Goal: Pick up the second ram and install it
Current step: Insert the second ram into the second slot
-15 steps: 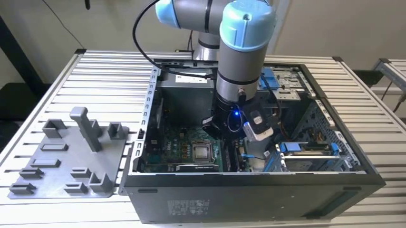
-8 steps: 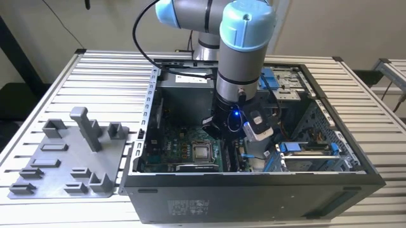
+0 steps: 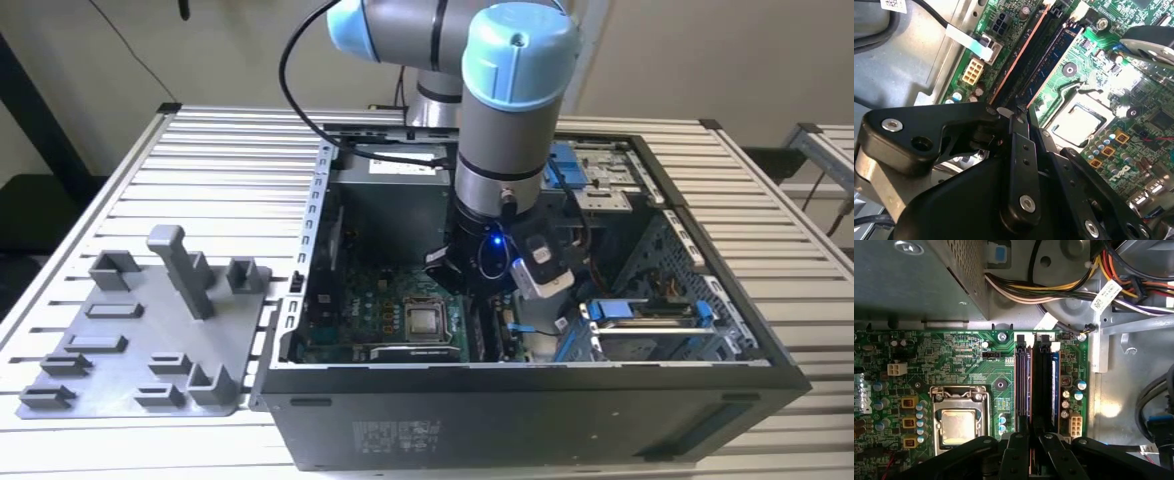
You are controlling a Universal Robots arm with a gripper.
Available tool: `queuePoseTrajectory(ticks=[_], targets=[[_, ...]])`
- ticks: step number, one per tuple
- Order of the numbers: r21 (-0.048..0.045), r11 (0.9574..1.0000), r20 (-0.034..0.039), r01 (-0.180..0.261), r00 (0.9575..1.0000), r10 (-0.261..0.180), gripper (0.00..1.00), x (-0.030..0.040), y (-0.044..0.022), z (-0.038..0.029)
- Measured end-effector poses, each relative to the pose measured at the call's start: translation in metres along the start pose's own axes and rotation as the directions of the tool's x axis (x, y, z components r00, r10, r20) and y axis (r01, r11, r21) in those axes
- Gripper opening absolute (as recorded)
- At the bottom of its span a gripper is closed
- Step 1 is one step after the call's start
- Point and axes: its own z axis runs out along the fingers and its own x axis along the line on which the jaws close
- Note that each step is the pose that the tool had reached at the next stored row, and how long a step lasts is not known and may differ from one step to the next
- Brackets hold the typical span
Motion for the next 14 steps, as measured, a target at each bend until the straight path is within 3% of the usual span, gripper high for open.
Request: queuePoseTrajectory(ticks=[10,11,12,14], targets=[[-0.0006,1.0,0.0002,0.0,1.0,0.0,0.15,0.0,0.0002,0.0005],[0.0,1.0,0.0001,0.0,1.0,0.0,0.22,0.0,0.0,0.0004],[0.0011,1.0,0.0001,0.0,1.0,0.0,0.22,0.0,0.0,-0.0003],[0.0013,1.0,0.0,0.0,1.0,0.0,0.22,-0.0004,-0.0001,-0.0087]])
